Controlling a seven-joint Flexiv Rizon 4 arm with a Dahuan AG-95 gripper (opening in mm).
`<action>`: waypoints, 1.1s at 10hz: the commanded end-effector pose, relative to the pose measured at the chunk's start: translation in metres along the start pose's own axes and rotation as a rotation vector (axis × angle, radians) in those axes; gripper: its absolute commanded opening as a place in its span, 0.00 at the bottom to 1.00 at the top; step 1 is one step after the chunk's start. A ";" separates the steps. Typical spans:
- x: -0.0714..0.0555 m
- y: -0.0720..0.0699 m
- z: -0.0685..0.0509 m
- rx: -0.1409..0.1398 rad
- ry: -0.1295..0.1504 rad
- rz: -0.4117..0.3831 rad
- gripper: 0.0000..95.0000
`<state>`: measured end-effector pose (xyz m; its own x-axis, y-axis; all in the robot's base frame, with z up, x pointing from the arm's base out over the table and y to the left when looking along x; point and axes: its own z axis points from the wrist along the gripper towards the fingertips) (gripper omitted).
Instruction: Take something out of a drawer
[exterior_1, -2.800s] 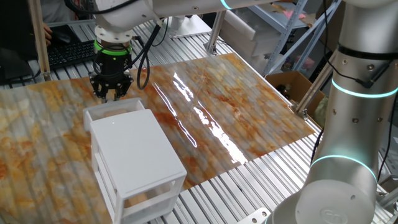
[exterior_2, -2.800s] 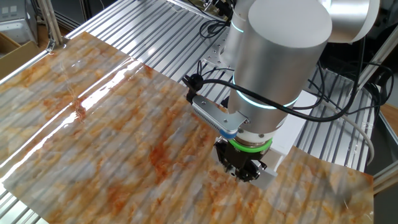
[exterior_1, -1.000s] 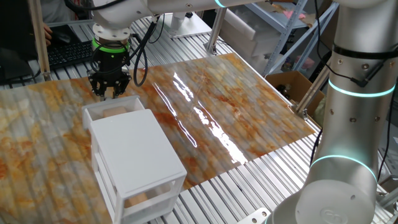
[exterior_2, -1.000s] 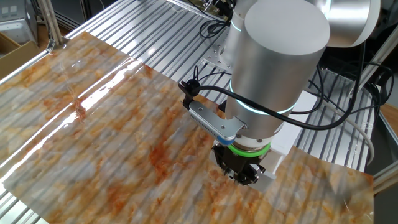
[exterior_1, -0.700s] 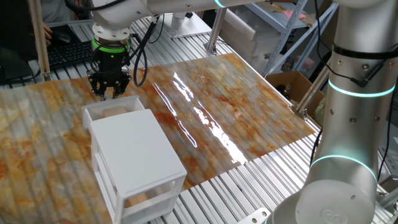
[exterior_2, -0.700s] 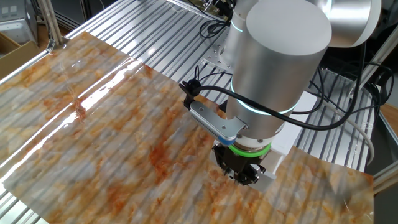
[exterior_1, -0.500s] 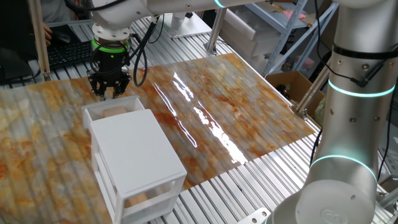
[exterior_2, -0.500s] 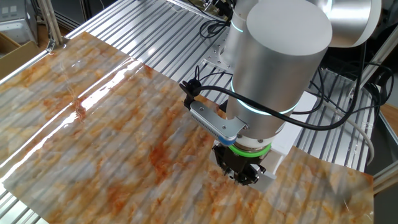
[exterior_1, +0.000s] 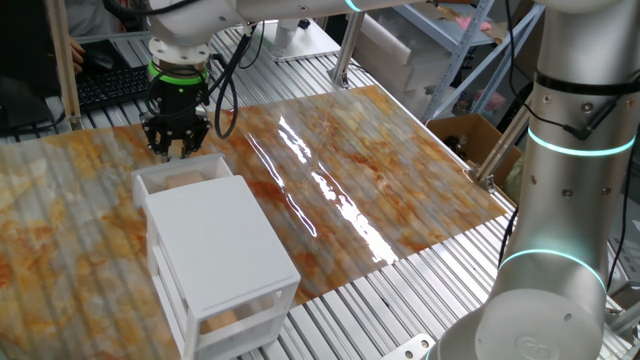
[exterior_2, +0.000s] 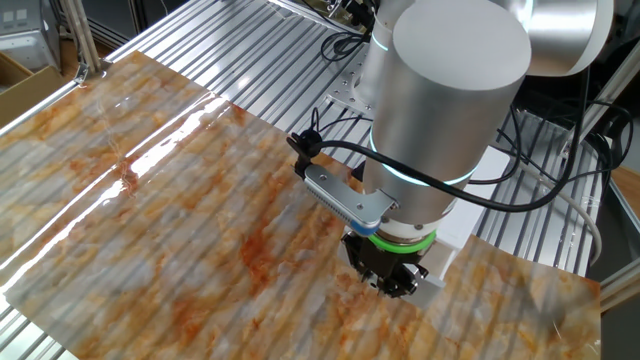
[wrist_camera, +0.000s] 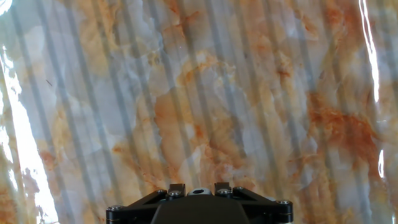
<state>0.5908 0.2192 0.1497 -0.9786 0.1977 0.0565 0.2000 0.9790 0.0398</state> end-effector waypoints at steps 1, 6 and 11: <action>0.001 0.000 0.000 -0.001 -0.011 -0.014 0.00; 0.001 0.000 0.000 0.010 -0.026 -0.028 0.00; 0.001 0.000 0.000 0.013 -0.027 -0.028 0.00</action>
<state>0.5905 0.2194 0.1499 -0.9849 0.1706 0.0306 0.1715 0.9847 0.0293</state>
